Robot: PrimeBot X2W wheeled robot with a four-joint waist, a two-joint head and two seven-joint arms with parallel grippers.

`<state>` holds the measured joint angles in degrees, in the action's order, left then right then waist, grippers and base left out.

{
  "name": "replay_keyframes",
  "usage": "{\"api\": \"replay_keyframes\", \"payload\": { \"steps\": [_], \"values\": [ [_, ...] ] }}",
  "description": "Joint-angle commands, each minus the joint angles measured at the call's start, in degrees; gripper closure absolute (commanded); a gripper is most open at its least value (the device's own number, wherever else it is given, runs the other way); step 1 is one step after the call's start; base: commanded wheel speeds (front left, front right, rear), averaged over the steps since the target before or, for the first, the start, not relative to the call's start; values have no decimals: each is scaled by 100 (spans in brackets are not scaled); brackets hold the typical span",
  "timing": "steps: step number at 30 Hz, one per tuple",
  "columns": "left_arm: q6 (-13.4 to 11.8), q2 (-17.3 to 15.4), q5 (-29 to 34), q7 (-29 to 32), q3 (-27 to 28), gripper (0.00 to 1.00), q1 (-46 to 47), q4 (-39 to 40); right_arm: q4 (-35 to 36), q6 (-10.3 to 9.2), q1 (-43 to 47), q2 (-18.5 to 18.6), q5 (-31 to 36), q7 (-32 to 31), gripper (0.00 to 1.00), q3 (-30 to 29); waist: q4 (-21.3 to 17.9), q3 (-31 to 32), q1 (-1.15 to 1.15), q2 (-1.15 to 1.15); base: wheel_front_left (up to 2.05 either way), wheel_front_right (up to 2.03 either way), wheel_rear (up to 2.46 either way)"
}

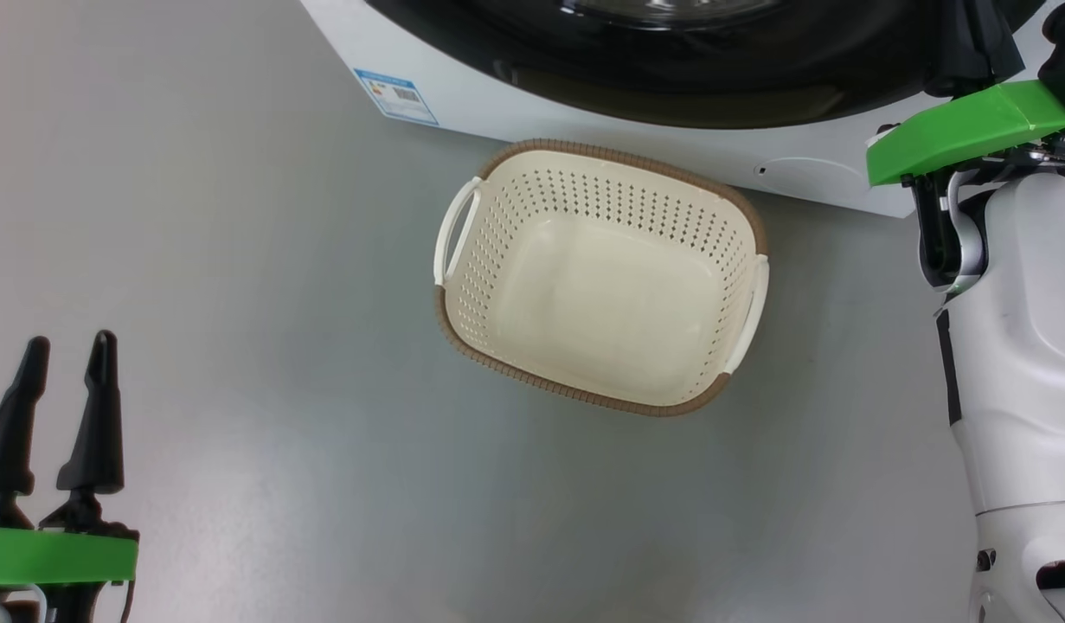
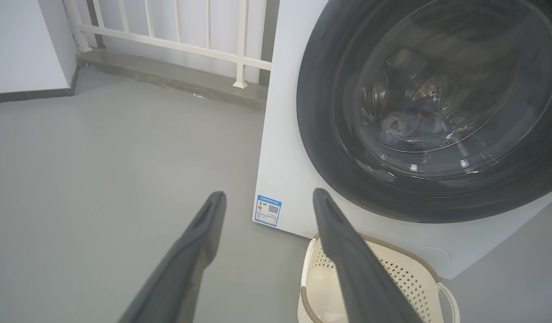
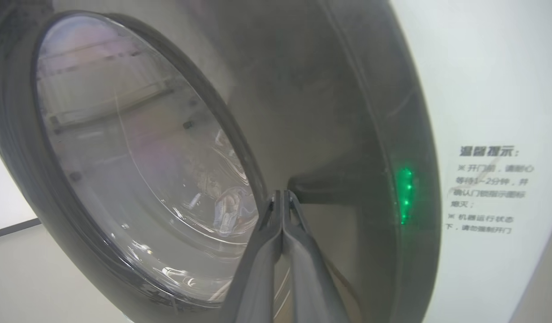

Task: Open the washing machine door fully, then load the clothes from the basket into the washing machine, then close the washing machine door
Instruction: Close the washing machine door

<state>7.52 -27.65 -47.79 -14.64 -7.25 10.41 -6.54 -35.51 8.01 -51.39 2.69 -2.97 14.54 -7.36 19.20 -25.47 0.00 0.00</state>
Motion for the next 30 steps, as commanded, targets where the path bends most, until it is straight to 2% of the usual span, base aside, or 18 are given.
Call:
{"api": "replay_keyframes", "payload": {
  "steps": [1,9,10,11,12,13,14,30],
  "values": [
    [-3,-237,6,-36,237,0,83,86,227,-53,-94,19,-22,46,100,-25,-48,76,0,0,0,0,0],
    [-3,-244,57,-36,212,0,2,87,152,-53,244,19,-127,46,100,139,-159,302,0,0,0,0,0],
    [-3,-244,68,-36,208,0,-16,84,136,-53,312,19,-131,46,86,175,-179,351,0,0,0,0,0],
    [-3,-243,80,-36,196,0,-36,78,135,-53,380,19,-155,46,66,207,-200,401,0,0,0,0,0],
    [-3,-240,92,-36,183,0,-56,69,140,-53,447,19,-181,46,52,243,-225,455,0,0,0,0,0],
    [-3,-237,104,-36,170,0,-77,58,154,-53,520,19,-212,46,9,285,-253,513,0,0,0,0,0],
    [-3,-234,117,-36,158,0,-98,49,157,-53,592,19,-243,46,0,337,-284,574,0,0,0,0,0],
    [-3,-39,468,-36,86,0,-599,-1,993,-53,2081,19,-1115,46,0,1274,-1055,1686,0,0,0,0,0]
  ]
}}
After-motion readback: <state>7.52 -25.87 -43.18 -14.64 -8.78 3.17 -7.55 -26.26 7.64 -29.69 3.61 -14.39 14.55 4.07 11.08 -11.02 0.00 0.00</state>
